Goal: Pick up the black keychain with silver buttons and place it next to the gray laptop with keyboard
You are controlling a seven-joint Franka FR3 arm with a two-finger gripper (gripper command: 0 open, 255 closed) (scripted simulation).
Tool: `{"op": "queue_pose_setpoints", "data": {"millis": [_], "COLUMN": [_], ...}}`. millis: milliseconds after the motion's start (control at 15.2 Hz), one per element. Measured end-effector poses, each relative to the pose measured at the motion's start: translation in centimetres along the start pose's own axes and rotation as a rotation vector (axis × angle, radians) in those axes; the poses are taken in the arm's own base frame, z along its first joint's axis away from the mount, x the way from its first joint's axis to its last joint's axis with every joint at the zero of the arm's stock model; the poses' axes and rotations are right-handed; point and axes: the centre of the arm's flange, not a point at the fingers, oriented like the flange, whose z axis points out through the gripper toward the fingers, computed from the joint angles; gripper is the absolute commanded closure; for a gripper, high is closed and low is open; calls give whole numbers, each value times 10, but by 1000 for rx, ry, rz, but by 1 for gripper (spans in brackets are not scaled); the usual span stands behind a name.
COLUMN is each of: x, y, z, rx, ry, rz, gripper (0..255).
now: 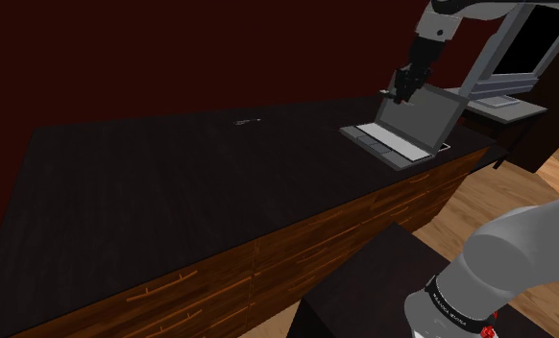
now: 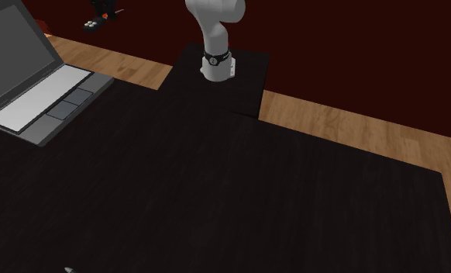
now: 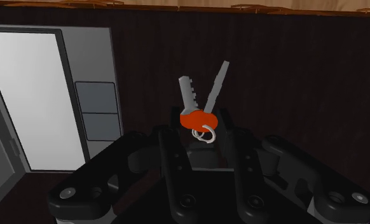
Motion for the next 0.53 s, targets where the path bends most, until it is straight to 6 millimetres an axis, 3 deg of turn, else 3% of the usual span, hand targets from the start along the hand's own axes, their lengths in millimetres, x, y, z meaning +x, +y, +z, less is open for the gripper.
{"op": "queue_pose_setpoints", "data": {"millis": [528], "x": [-2], "y": [0], "z": [42], "rx": [0], "ry": [0], "rz": [0], "gripper": [255]}}
